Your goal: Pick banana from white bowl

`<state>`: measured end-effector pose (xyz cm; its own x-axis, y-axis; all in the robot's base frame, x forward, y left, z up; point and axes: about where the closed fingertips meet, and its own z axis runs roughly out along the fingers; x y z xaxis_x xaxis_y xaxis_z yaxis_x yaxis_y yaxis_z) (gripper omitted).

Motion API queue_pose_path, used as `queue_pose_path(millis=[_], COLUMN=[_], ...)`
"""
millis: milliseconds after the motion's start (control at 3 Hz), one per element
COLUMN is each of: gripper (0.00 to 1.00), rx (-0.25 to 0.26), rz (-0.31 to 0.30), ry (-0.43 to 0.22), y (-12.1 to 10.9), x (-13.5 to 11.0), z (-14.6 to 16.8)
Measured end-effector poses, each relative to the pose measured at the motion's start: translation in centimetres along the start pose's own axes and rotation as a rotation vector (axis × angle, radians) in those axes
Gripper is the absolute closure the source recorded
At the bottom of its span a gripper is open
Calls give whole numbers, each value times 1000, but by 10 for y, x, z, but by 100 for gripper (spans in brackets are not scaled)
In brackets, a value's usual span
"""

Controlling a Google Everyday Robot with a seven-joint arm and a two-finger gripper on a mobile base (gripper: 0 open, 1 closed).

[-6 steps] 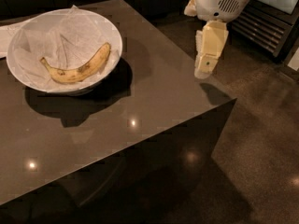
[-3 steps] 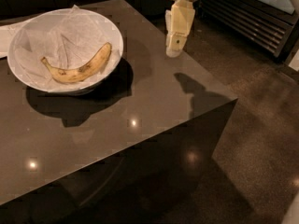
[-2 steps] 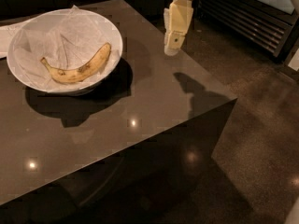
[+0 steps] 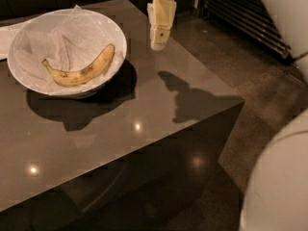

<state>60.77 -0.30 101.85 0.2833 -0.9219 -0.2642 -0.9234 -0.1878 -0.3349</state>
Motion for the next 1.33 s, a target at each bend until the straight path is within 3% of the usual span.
queue_pose_path(millis=[333,1333], gripper=[0,29], rx=[-29,-71], rz=[-71,-180], ry=[-18,-25], y=[-17,-46], x=[-29,-83], z=[17,61])
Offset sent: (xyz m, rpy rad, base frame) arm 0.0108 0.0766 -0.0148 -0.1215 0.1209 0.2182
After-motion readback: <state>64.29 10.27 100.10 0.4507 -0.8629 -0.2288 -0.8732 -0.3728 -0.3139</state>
